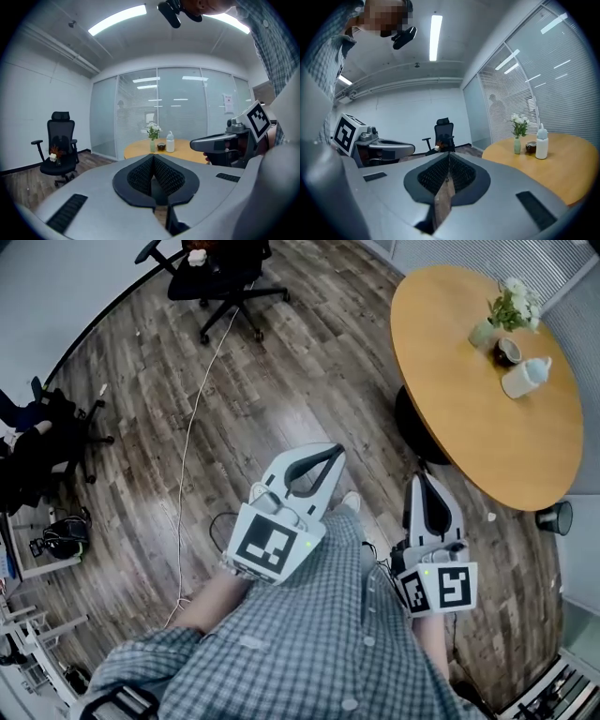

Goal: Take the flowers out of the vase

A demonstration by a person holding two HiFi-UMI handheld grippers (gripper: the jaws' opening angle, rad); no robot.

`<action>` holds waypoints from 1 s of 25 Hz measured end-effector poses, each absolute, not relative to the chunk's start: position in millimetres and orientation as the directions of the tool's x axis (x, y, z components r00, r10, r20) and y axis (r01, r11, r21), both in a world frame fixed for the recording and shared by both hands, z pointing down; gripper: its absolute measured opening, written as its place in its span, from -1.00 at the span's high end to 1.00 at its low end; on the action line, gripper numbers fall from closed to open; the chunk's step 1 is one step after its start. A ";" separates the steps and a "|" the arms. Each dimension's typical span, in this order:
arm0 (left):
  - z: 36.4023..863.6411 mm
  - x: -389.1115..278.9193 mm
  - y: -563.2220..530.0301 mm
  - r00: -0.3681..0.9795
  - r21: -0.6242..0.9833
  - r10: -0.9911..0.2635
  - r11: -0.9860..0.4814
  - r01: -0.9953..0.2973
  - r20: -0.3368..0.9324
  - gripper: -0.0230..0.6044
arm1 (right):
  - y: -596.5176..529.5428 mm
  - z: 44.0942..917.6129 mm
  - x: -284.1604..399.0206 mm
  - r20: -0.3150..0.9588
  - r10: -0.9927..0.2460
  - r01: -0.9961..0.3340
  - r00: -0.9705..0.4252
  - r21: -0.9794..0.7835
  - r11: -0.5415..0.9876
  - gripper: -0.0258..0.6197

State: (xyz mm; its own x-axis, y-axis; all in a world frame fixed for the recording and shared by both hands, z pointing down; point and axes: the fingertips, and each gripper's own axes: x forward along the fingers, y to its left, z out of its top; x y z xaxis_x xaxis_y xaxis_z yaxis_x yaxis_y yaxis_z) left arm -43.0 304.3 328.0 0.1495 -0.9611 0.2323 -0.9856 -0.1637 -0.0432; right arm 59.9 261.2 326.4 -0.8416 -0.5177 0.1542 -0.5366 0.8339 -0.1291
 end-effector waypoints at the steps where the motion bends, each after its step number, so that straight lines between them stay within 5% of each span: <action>1: 328.4 -44.6 295.7 0.140 -0.046 -0.962 -0.155 -0.987 0.234 0.90 | 250.3 327.4 58.0 0.158 -0.512 -0.532 -0.844 -0.130 0.837 0.89; 25: 307.8 -72.4 119.9 -0.001 -0.086 -0.981 -0.015 -0.996 0.192 0.90 | 55.3 321.1 28.1 0.140 -0.437 -0.452 -0.889 -0.104 0.886 0.89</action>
